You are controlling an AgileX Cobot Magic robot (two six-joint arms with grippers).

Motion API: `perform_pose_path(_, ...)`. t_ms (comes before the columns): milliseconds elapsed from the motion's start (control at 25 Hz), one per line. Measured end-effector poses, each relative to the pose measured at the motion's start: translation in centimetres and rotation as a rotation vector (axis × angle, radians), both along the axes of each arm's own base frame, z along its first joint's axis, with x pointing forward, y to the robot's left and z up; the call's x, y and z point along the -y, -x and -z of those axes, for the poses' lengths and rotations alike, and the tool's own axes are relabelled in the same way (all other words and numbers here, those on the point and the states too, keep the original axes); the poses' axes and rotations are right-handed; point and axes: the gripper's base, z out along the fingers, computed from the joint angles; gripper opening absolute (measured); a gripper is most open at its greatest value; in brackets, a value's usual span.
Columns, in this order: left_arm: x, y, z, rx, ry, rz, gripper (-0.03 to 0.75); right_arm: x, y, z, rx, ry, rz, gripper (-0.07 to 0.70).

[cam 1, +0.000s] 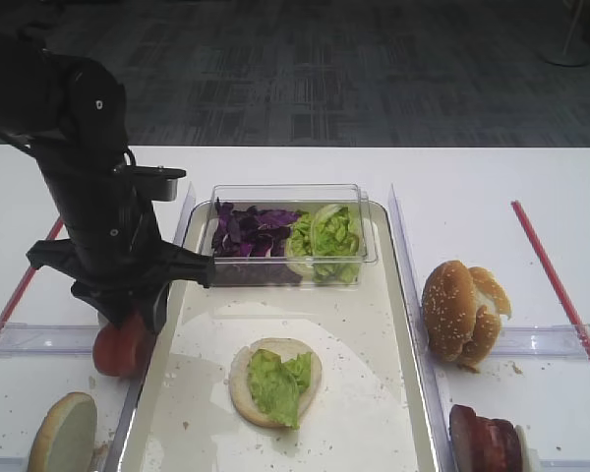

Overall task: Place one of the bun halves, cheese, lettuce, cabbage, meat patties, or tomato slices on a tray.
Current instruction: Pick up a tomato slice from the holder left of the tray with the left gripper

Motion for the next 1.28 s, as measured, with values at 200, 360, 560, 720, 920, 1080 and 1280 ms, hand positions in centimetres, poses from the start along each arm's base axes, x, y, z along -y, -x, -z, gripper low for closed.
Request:
perform_pose_path(200,-0.1,-0.1,0.0,0.006,-0.014,0.005,0.147,0.0,0.0,0.0,0.0,0.0,0.0,0.633)
perform_pose_path(360,-0.2,-0.1,0.0,0.011,-0.027,0.013,0.046,0.0,0.0,0.0,0.0,0.0,0.0,0.633)
perform_pose_path(560,-0.3,-0.2,0.0,0.018,-0.037,0.021,0.013,0.0,0.0,0.0,0.0,0.0,0.0,0.633)
perform_pose_path(720,-0.3,-0.2,0.0,0.018,-0.037,0.019,0.011,0.0,0.0,0.0,0.0,0.0,0.0,0.633)
perform_pose_path(920,-0.3,-0.2,0.0,0.018,-0.037,0.017,0.01,0.0,0.0,0.0,0.0,0.0,0.0,0.633)
perform_pose_path(1080,-0.3,-0.2,-0.5,0.018,-0.037,0.017,0.01,0.0,0.0,0.0,0.0,0.0,0.0,0.633)
perform_pose_path(1280,-0.1,-0.6,-2.3,0.014,-0.039,0.017,0.009,0.0,0.0,0.0,0.0,0.0,0.0,0.633)
